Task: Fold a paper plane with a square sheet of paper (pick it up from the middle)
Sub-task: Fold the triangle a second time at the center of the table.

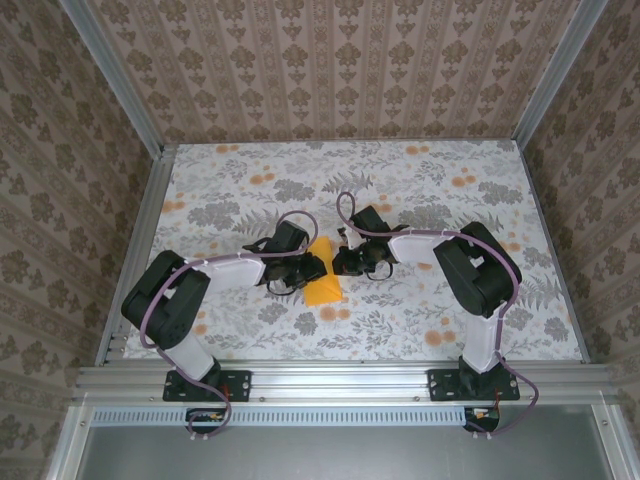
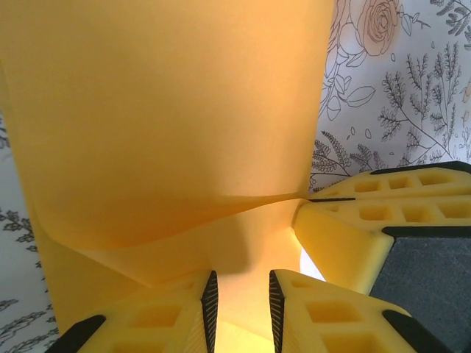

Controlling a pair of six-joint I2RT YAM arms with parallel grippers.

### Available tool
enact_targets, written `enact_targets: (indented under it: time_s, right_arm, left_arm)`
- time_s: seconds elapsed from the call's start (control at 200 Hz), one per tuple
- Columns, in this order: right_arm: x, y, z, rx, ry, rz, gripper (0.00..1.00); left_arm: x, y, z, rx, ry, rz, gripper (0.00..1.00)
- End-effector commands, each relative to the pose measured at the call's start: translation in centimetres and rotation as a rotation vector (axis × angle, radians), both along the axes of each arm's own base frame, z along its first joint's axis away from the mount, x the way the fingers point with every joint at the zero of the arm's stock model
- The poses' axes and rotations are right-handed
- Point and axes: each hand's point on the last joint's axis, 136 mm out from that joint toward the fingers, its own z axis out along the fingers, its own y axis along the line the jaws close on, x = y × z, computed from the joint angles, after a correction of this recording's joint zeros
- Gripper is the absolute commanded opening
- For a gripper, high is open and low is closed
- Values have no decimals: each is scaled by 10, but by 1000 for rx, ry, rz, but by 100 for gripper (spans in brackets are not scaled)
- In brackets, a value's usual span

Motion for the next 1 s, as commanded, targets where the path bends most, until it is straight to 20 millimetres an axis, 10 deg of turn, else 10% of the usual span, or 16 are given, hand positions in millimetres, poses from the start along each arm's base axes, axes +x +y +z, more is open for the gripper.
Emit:
enact_targets:
  time_s: [0.0, 0.995]
  right_arm:
    - [5, 1, -3, -14, 6, -11, 8]
    - [2, -9, 0, -52, -19, -24, 8]
  left_arm:
    - [-4, 9, -8, 32, 29, 20, 28]
    - [2, -2, 0, 5, 5, -28, 33]
